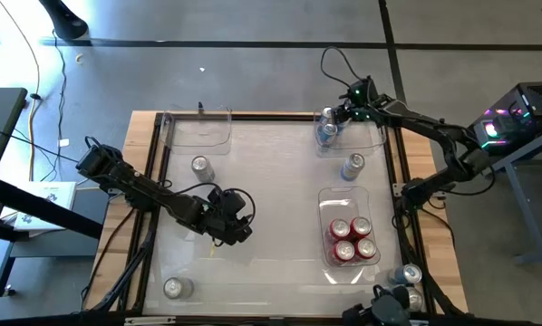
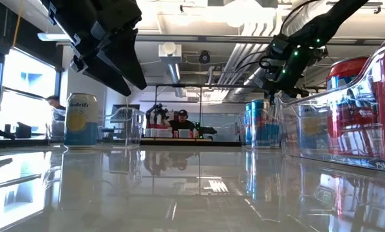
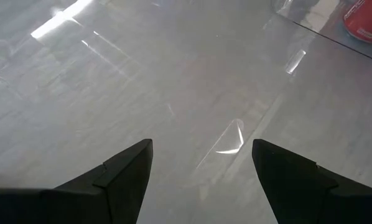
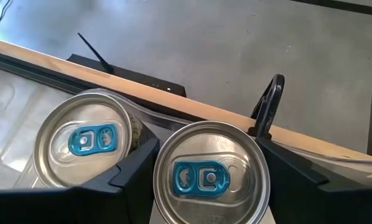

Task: Sort soda cans
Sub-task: Put the top left blue soda can into the top right transparent bin, then adjust the blue soda cans on the top right transparent bin

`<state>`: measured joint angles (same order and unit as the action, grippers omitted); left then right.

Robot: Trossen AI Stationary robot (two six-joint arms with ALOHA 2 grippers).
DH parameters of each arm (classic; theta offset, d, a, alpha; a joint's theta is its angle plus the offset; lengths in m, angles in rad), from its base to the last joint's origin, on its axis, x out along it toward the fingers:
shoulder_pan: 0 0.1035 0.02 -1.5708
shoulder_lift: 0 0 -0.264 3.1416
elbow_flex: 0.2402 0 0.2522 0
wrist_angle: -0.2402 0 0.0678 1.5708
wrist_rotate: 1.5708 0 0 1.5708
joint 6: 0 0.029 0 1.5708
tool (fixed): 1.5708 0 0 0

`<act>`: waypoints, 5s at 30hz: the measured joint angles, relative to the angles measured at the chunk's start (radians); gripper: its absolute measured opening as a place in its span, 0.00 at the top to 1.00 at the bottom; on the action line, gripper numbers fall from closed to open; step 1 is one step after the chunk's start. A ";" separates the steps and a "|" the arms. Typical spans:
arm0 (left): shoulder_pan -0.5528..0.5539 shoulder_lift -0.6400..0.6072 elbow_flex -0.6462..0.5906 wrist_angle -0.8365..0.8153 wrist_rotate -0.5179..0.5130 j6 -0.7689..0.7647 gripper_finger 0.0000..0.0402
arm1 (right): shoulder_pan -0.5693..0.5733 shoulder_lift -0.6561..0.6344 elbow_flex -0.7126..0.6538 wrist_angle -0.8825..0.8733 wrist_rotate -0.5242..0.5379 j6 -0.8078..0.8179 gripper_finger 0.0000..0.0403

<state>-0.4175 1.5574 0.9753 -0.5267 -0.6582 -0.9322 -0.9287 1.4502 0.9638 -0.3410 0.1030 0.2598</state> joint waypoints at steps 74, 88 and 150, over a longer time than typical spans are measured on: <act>0.000 0.000 0.000 0.003 0.004 -0.008 0.33 | 0.015 -0.092 -0.002 -0.029 -0.155 -0.189 0.32; 0.000 0.000 0.000 0.007 0.004 -0.008 0.33 | 0.015 -0.063 0.000 -0.084 -0.165 -0.216 0.32; 0.004 0.000 0.000 0.008 0.004 -0.008 0.33 | 0.047 -0.071 -0.002 -0.059 -0.145 -0.077 0.32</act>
<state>-0.4132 1.5576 0.9754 -0.5182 -0.6542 -0.9398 -0.8812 1.3796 0.9615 -0.3997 -0.0418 0.1830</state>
